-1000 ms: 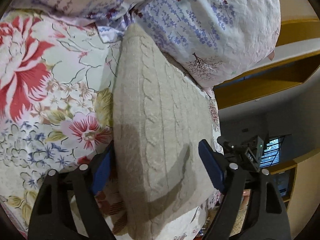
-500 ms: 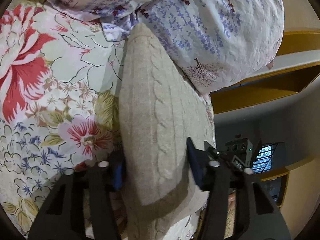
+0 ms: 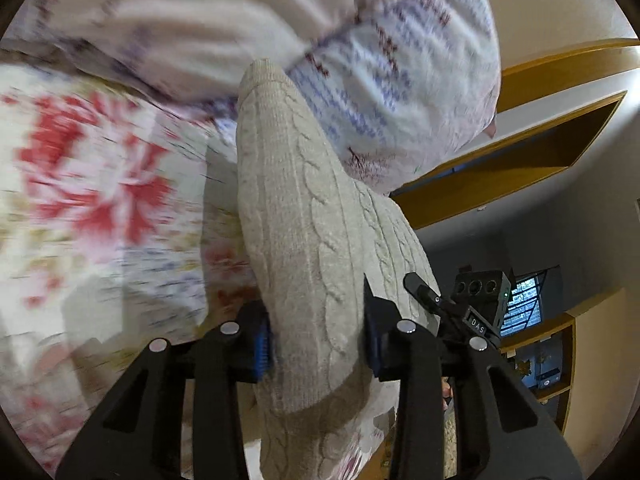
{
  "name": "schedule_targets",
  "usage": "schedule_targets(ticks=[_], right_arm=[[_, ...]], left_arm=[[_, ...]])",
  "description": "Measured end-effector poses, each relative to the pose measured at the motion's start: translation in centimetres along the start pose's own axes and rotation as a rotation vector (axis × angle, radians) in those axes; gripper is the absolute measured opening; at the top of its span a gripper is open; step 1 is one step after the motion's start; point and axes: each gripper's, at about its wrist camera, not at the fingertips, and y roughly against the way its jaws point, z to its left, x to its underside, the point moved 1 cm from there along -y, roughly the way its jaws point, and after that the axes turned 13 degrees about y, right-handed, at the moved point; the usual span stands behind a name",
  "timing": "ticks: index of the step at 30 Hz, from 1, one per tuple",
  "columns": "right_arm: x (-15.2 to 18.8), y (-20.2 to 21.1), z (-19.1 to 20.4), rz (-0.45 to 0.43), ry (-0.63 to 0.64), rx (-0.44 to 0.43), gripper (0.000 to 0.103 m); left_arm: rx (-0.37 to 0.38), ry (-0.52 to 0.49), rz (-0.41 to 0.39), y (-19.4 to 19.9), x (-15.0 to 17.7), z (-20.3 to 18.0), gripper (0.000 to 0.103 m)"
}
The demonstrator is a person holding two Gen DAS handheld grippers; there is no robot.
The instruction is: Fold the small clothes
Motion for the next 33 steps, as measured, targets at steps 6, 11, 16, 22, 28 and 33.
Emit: schedule_targets(ticks=[6, 11, 16, 22, 28, 33], right_arm=[[0.8, -4.6, 4.7, 0.028, 0.164, 0.073, 0.026], [2.1, -9.6, 1.9, 0.151, 0.072, 0.184, 0.031], [1.9, -8.2, 1.0, 0.155, 0.028, 0.193, 0.046], [1.5, -2.8, 3.6, -0.040, 0.161, 0.363, 0.046], [2.1, -4.7, 8.2, 0.001, 0.397, 0.351, 0.046], [3.6, -7.4, 7.1, 0.144, 0.409, 0.409, 0.045]], left_arm=[[-0.087, -0.021, -0.077, 5.1, -1.2, 2.2, 0.038], [-0.200, 0.096, -0.088, 3.8, -2.3, 7.5, 0.046], [-0.224, 0.066, -0.126, 4.8, -1.9, 7.2, 0.052], [-0.369, -0.113, -0.332, 7.9, 0.2, 4.0, 0.060], [-0.358, -0.384, -0.398, 7.3, 3.4, -1.0, 0.067], [-0.439, -0.435, -0.297, 3.8, 3.8, -0.9, 0.069]])
